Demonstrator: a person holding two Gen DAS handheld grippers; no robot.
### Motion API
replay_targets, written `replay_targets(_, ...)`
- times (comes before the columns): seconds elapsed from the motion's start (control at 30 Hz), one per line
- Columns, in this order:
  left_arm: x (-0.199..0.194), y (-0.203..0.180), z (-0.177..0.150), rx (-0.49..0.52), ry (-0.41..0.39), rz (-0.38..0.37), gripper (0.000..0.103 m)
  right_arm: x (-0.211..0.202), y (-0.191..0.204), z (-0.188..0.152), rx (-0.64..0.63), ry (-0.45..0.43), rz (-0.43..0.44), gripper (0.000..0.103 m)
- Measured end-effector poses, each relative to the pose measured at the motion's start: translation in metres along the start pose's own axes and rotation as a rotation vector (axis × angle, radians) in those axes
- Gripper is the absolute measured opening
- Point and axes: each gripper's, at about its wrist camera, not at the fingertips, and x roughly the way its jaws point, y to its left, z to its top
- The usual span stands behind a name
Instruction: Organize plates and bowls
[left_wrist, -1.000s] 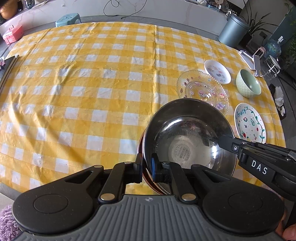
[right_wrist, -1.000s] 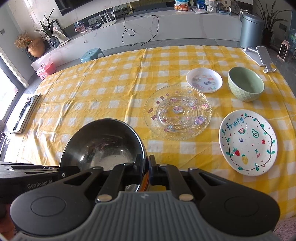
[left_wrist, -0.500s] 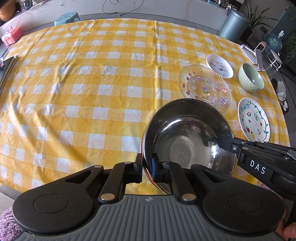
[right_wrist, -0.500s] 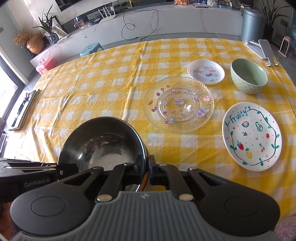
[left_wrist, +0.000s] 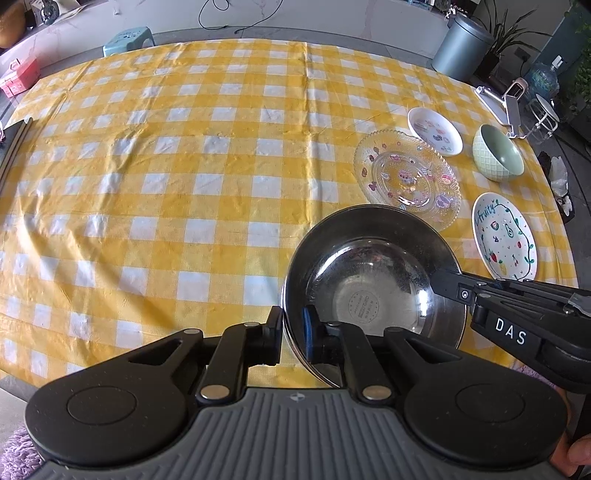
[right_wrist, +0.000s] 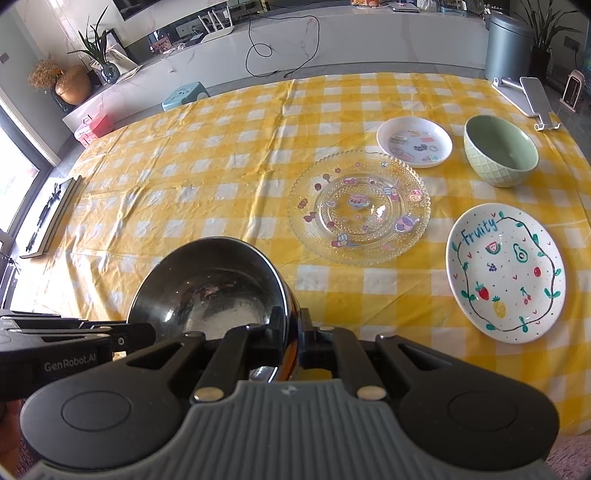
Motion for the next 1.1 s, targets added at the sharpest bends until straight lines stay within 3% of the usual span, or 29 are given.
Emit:
replay_targets(0.1, -0.006, 0.000, 0.002, 0.007, -0.015, -0.003, 0.022, -0.002, -0.002, 0.001, 0.013, 0.000, 0.022, 0.009)
replay_targets(0.23, -0.018, -0.001, 0.006, 0.008, -0.053, -0.016, 0.025, -0.013, -0.006, 0.002, 0.008, -0.028, 0.035, 0.027)
replay_targets(0.47, -0.036, -0.015, 0.016, 0.014, -0.135, -0.123, 0.030, -0.042, -0.032, 0.014, 0.035, -0.105, 0.037, 0.029)
replay_targets(0.67, -0.035, -0.050, 0.028, 0.055, -0.185, -0.216, 0.032, -0.056, -0.073, 0.027, 0.088, -0.155, -0.012, 0.032)
replay_targets(0.9, -0.002, -0.098, 0.046, 0.072, -0.139, -0.292, 0.032, -0.052, -0.135, 0.037, 0.180, -0.188, -0.077, 0.033)
replay_targets(1.1, 0.032, -0.138, 0.064, 0.090, -0.104, -0.321, 0.032, -0.033, -0.179, 0.044, 0.269, -0.186, -0.076, 0.033)
